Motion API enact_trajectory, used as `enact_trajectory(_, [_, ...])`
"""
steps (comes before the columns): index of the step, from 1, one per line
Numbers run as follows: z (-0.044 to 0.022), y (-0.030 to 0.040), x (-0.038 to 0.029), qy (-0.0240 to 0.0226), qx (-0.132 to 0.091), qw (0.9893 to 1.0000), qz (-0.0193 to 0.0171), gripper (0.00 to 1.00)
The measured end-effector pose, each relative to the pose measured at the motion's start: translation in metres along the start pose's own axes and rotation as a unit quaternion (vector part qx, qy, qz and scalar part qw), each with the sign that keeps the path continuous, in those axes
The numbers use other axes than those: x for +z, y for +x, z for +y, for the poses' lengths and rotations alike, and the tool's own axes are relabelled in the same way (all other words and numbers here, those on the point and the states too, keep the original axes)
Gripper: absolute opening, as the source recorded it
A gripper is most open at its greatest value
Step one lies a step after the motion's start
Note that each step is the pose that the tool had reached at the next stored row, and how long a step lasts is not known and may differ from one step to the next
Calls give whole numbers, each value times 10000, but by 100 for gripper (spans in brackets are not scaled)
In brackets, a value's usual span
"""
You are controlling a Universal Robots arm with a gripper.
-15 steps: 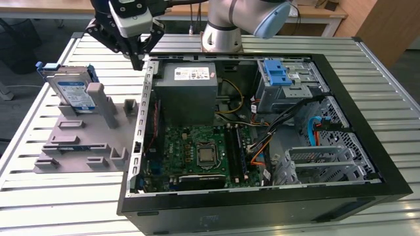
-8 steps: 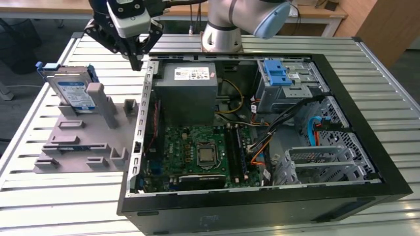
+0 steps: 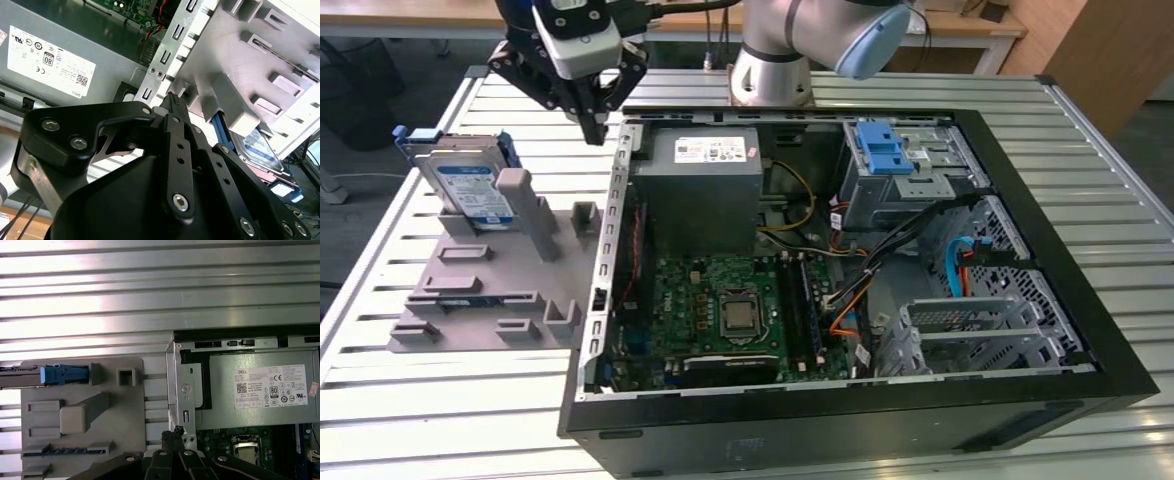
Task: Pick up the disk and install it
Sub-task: 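Reach for the disk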
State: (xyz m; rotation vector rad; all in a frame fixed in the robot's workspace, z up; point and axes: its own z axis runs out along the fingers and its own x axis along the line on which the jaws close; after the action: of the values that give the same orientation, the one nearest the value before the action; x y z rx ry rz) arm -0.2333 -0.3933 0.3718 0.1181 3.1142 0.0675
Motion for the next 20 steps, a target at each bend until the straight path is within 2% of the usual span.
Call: enact_trajectory(20, [-3, 81, 26, 0, 0, 10000, 0, 11])
